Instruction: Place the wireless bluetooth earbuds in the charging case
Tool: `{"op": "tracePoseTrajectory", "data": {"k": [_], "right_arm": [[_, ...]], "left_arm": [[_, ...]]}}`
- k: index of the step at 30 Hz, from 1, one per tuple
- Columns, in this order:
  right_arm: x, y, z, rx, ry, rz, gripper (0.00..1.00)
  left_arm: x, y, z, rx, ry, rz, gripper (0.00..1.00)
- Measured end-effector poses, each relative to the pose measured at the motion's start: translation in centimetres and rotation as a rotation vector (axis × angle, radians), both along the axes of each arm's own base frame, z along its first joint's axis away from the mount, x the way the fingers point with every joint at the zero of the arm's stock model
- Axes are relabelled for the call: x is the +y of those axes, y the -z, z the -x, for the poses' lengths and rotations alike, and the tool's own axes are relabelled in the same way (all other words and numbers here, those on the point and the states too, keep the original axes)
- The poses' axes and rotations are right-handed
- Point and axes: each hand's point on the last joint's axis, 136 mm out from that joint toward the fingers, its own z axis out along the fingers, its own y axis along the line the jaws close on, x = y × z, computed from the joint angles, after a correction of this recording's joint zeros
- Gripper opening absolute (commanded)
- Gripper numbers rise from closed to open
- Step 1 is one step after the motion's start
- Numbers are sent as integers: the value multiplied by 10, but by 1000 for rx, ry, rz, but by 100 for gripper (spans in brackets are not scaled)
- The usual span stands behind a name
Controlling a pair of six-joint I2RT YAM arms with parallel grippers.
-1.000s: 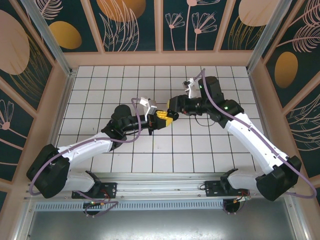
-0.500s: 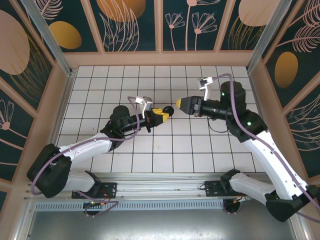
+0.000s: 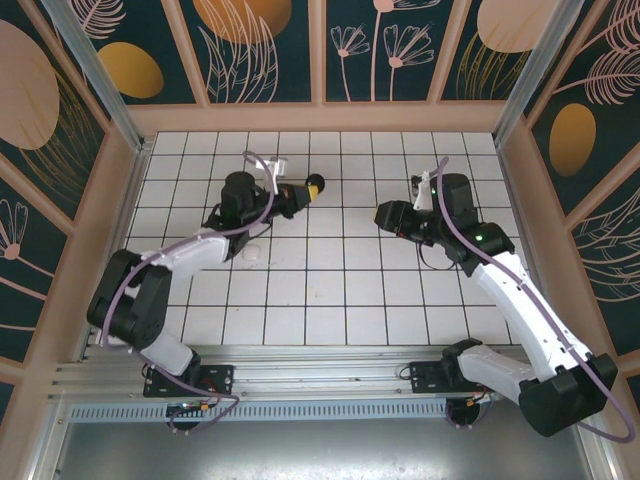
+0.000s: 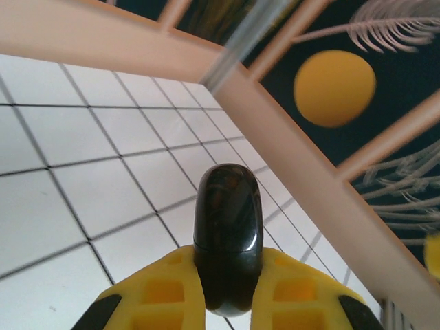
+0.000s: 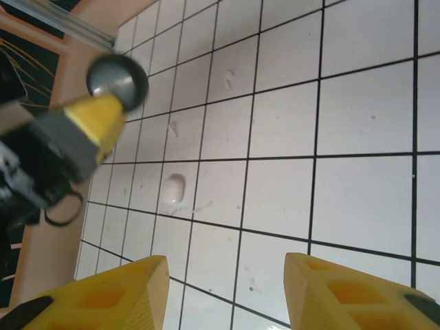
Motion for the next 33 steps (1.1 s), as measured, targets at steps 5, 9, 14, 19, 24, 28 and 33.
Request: {"op": "tracePoseTrajectory", "data": {"k": [5, 9, 14, 19, 24, 28, 33], "right_arm": [[-4, 23, -6, 45, 21, 14, 48], [-3, 46, -14, 104, 27, 33, 48], [2, 70, -26, 157, 32, 45, 47], [10, 86, -38, 191, 22, 30, 47], [17, 101, -46, 224, 16, 19, 47], [20, 115, -49, 261, 9, 25, 47], [21, 118, -51, 270, 8, 28, 47]], "left_arm": [[40, 23, -74, 128, -124, 14, 0], [93, 65, -114, 279, -258, 27, 0], [168, 130, -143, 477, -444, 10, 0], [233, 169, -150, 609, -592, -15, 0], [276, 175, -167, 638, -688, -32, 2], [279, 172, -179, 630, -702, -29, 2], [277, 179, -195, 639, -704, -15, 16]]}}
